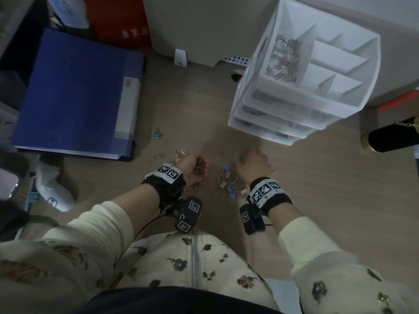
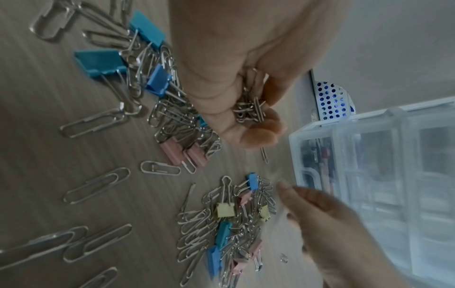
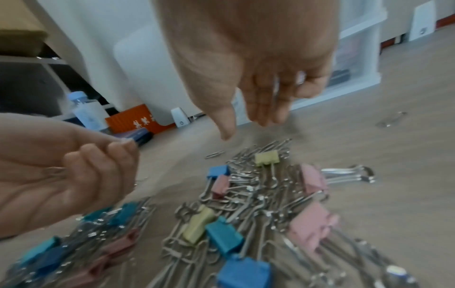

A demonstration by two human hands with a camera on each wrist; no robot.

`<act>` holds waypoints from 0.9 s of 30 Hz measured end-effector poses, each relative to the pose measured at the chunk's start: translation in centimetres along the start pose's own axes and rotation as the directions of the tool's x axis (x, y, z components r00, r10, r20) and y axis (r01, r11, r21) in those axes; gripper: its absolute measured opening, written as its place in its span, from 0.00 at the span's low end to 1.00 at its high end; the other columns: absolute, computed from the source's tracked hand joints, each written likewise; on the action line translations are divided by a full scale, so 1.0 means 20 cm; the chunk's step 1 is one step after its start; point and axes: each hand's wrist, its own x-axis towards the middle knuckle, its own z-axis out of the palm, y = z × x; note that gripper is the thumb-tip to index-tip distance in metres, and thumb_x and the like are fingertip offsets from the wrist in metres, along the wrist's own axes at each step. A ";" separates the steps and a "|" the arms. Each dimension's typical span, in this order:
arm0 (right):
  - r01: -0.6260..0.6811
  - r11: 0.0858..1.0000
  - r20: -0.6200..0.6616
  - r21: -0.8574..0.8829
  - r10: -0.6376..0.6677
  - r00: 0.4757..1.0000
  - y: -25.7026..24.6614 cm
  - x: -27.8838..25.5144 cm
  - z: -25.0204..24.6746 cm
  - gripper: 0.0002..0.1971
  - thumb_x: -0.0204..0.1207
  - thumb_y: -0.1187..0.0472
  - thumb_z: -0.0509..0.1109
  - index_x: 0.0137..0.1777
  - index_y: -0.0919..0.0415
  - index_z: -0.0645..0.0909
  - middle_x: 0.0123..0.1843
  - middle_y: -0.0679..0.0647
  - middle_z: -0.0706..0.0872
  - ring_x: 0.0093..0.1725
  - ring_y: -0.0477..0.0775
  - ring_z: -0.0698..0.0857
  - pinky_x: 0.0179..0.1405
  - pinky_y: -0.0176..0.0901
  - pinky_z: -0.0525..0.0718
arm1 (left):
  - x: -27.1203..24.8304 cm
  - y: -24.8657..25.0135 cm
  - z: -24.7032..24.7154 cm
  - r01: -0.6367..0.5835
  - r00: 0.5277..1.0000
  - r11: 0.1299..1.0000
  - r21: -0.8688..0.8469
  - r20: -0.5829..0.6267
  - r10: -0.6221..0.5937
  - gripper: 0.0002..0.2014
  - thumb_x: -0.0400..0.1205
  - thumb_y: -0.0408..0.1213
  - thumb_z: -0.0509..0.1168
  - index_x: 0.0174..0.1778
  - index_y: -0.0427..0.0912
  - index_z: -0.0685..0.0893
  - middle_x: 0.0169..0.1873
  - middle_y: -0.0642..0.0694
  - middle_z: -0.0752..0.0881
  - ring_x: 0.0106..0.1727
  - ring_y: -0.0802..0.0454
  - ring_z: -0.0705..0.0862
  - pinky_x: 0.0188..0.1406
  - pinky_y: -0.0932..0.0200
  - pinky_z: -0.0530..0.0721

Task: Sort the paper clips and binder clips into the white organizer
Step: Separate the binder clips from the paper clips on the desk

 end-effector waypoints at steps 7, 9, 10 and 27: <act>-0.069 0.997 0.113 0.036 0.065 0.991 -0.04 0.06 0.07 0.25 0.78 0.48 0.65 0.67 0.66 0.71 0.67 0.64 0.76 0.63 0.67 0.78 0.61 0.58 0.79 | 0.01 0.00 -0.02 -0.004 1.000 1.000 -0.018 -0.005 0.004 0.13 0.85 0.37 0.56 0.35 0.39 0.77 0.30 0.45 0.79 0.27 0.54 0.77 0.21 0.63 0.80; -0.006 1.000 0.113 0.016 0.004 0.994 -0.07 0.06 0.08 0.23 0.77 0.50 0.66 0.66 0.65 0.72 0.65 0.63 0.77 0.62 0.65 0.78 0.60 0.57 0.79 | 0.01 0.00 -0.03 -0.009 1.000 1.000 -0.025 -0.009 0.009 0.14 0.85 0.37 0.55 0.34 0.38 0.77 0.30 0.45 0.78 0.27 0.54 0.76 0.20 0.64 0.80; 0.029 1.000 0.114 -0.005 -0.028 0.993 -0.09 0.06 0.08 0.23 0.76 0.50 0.67 0.65 0.64 0.73 0.65 0.62 0.76 0.63 0.64 0.77 0.61 0.57 0.78 | 0.01 0.00 -0.03 -0.011 1.000 1.000 -0.029 -0.008 0.011 0.14 0.85 0.37 0.55 0.34 0.38 0.77 0.30 0.45 0.78 0.27 0.54 0.76 0.20 0.64 0.80; 0.166 0.986 0.198 0.028 -0.168 0.966 -0.20 0.05 0.05 0.14 0.77 0.56 0.67 0.50 0.68 0.84 0.45 0.64 0.88 0.49 0.64 0.86 0.52 0.55 0.85 | 0.02 0.01 -0.02 -0.020 1.000 1.000 0.012 -0.018 0.021 0.16 0.85 0.35 0.53 0.32 0.37 0.76 0.29 0.45 0.76 0.28 0.54 0.74 0.24 0.64 0.78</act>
